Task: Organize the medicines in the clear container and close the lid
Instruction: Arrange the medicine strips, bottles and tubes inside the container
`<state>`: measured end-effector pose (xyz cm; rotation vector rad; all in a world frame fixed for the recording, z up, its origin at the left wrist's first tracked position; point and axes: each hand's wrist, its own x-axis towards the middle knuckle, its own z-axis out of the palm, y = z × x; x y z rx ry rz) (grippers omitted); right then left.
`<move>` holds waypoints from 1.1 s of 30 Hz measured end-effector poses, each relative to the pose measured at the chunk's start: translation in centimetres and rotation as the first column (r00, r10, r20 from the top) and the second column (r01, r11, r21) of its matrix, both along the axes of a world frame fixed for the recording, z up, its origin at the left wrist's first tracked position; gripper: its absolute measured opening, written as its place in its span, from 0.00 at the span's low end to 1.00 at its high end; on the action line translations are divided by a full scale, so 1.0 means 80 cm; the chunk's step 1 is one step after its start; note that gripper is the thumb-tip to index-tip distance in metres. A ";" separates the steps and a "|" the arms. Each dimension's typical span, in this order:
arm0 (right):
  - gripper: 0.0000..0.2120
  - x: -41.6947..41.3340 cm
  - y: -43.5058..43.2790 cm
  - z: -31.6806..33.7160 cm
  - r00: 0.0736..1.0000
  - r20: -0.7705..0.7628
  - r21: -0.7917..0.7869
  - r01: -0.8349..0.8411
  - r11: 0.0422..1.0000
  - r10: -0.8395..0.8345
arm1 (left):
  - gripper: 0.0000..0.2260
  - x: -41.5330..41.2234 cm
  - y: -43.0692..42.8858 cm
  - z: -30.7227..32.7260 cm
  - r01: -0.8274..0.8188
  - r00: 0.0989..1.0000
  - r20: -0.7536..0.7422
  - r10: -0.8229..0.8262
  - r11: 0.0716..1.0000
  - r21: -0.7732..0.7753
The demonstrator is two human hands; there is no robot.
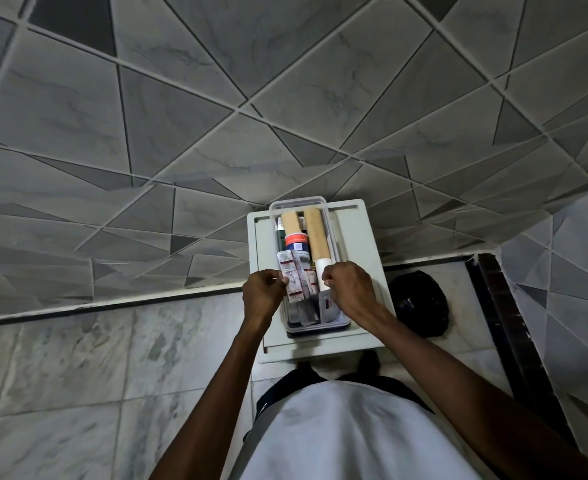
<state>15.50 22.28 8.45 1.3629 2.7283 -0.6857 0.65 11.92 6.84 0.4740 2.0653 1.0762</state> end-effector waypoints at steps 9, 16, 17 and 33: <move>0.11 -0.033 0.001 0.018 0.828 -0.229 -0.649 0.262 0.714 -0.512 | 0.03 -0.007 0.024 0.003 -0.039 0.979 0.202 0.024 0.997 0.069; 0.07 -0.080 0.012 -0.009 0.855 -0.194 -0.495 0.338 0.800 -0.481 | 0.09 -0.020 0.020 -0.008 -0.095 0.986 -0.141 0.092 0.995 -0.014; 0.06 -0.086 0.012 -0.010 0.874 -0.180 -0.462 0.331 0.823 -0.452 | 0.10 -0.020 0.019 -0.011 -0.074 0.990 -0.124 0.068 0.996 -0.041; 0.15 -0.023 0.020 -0.009 0.883 -0.188 -0.086 0.420 0.903 -0.429 | 0.19 -0.010 0.002 -0.027 0.037 0.996 0.085 -0.035 0.999 -0.023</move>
